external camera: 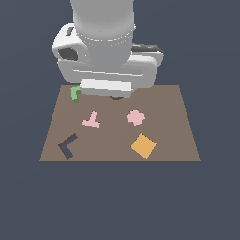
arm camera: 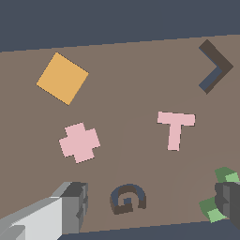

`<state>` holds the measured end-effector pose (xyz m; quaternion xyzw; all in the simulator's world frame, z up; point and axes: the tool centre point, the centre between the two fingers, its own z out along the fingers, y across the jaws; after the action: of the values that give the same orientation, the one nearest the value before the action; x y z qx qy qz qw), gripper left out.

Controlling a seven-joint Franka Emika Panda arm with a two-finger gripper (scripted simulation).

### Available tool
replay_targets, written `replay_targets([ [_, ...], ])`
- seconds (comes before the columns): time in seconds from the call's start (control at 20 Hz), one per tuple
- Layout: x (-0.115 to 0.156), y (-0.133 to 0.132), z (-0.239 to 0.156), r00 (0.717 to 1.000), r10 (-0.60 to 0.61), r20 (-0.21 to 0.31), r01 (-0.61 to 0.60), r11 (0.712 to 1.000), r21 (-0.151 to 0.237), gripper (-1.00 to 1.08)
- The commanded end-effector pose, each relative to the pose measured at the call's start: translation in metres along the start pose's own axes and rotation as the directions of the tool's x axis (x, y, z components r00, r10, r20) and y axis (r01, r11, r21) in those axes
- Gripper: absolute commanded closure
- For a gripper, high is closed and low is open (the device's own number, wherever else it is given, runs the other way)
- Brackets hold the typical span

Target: Insert a designated object into the corresponding slot on a board.

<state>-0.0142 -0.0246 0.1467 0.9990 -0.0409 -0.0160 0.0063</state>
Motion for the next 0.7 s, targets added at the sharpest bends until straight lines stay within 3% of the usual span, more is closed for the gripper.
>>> replay_targets([
  [0.0, 0.000, 0.000, 0.000, 1.000, 0.000, 0.000, 0.000, 1.000, 0.000, -0.92],
  [0.65, -0.019, 0.024, 0.020, 0.997, -0.071, -0.007, 0.071, 0.997, 0.001, -0.92],
])
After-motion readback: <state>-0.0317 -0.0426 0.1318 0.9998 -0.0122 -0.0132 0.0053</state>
